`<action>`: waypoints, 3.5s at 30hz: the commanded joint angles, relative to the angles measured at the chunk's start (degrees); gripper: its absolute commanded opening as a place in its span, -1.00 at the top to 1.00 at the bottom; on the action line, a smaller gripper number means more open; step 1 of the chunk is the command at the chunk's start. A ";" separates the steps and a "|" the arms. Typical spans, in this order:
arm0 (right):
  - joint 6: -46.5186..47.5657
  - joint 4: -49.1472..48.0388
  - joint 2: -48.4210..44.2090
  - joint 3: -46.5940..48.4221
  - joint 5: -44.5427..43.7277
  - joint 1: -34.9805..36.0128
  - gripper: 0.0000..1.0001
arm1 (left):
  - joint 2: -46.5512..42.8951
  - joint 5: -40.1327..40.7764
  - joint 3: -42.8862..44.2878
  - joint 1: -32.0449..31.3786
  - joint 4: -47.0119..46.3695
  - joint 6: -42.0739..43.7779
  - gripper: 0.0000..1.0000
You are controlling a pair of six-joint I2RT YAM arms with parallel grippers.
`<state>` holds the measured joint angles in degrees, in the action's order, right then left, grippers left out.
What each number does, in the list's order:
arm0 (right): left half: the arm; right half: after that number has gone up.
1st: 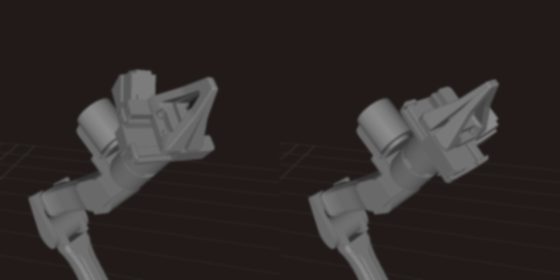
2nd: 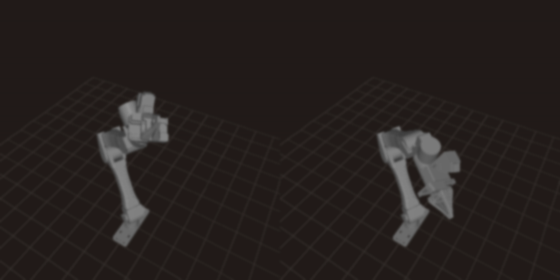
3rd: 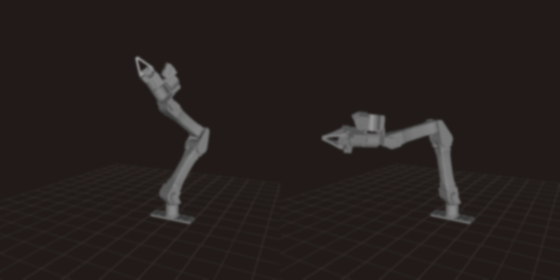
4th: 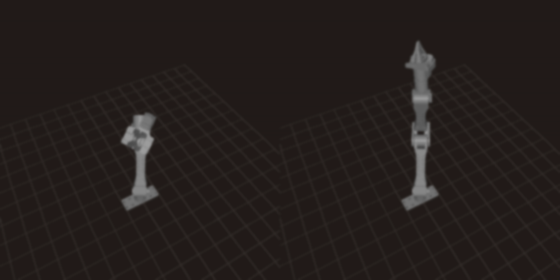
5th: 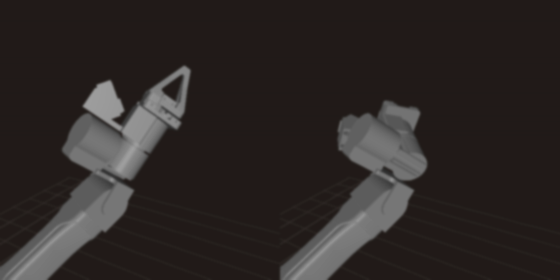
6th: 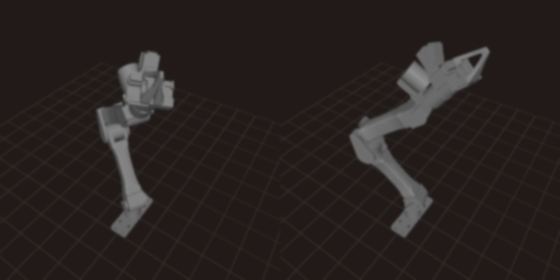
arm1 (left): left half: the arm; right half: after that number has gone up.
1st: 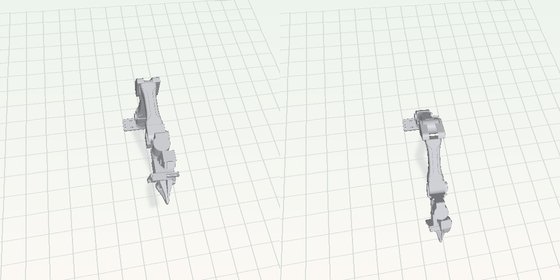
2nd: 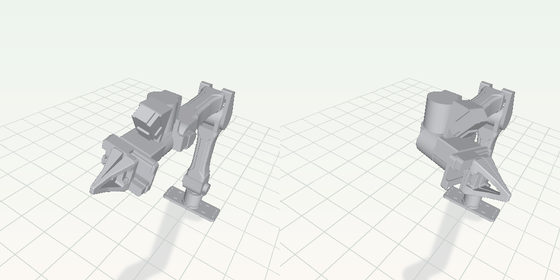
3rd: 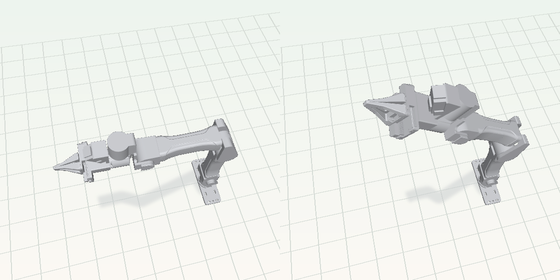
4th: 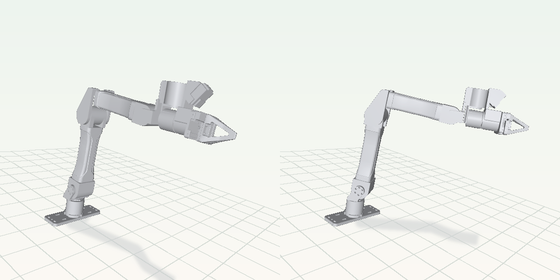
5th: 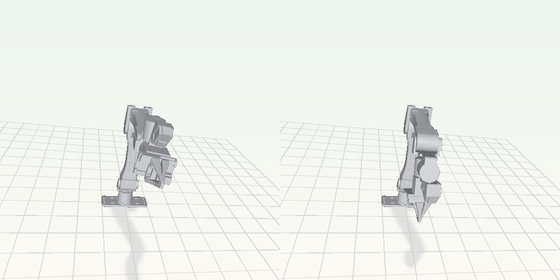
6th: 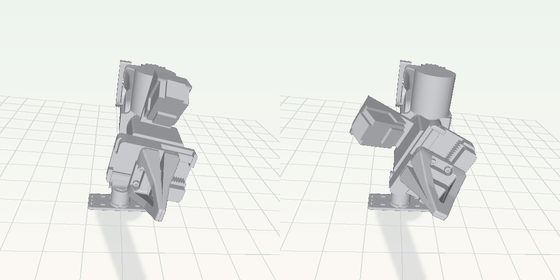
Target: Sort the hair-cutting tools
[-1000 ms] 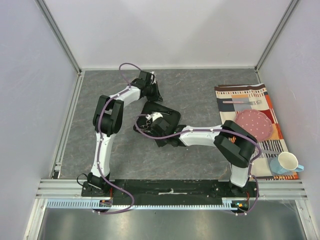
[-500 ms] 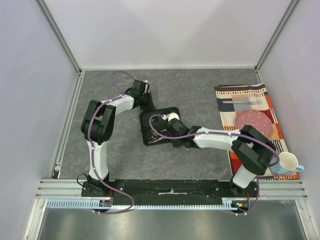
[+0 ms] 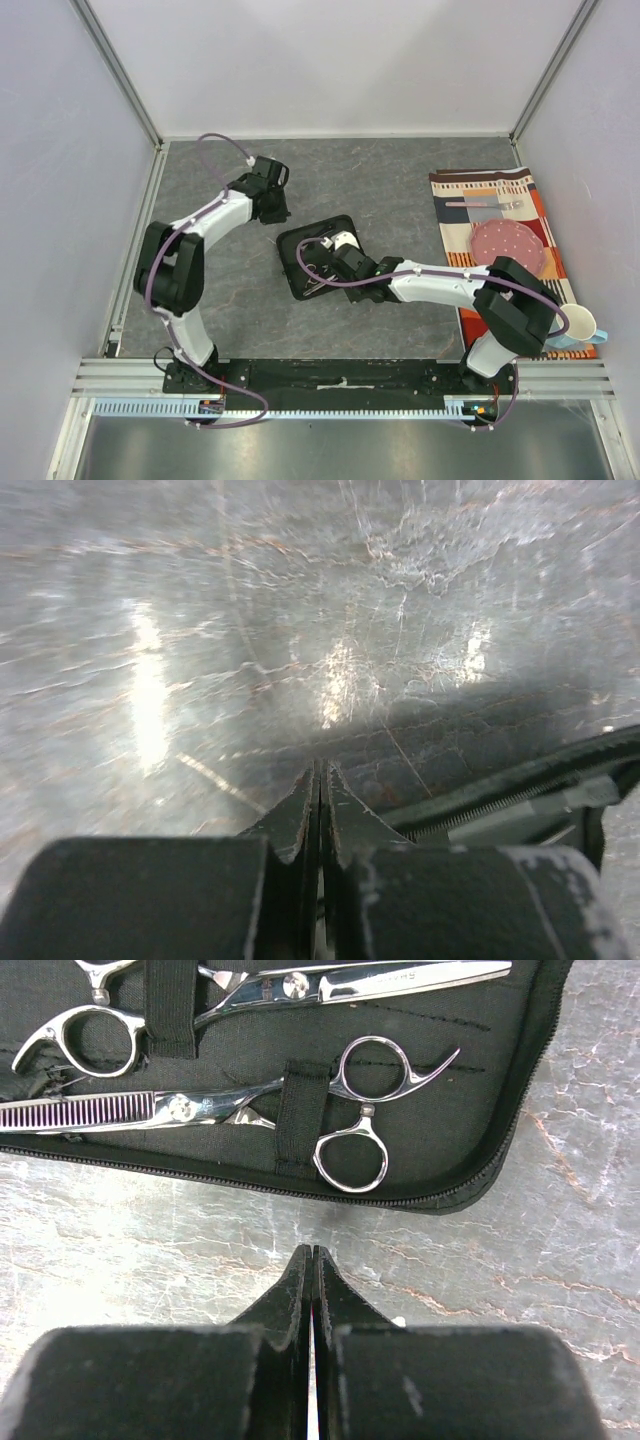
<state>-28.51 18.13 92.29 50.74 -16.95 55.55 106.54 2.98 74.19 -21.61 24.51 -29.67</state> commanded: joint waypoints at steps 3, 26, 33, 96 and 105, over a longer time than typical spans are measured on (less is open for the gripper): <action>1.35 2.08 -2.90 3.57 -3.26 0.61 1.00 | -11.52 6.95 0.00 -0.54 7.39 1.55 0.95; 8.38 5.08 2.62 19.47 -2.13 -6.85 1.00 | -5.21 -0.17 -12.23 -3.79 -2.98 -1.71 0.95; 10.84 -1.60 8.69 22.91 3.50 -9.49 1.00 | -1.25 -0.08 -12.14 -3.88 -3.68 -2.06 0.95; 13.92 -2.07 13.62 32.84 0.44 -12.40 1.00 | -3.36 -1.66 -13.73 -4.50 -5.27 -2.32 0.95; 11.29 2.52 16.33 32.23 -0.01 -12.40 1.00 | -3.36 -2.54 -13.99 -4.50 -5.70 -2.50 0.95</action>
<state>-15.38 17.41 107.09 83.07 -15.88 43.11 102.69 1.39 61.63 -25.28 19.38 -30.79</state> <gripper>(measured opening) 0.004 0.026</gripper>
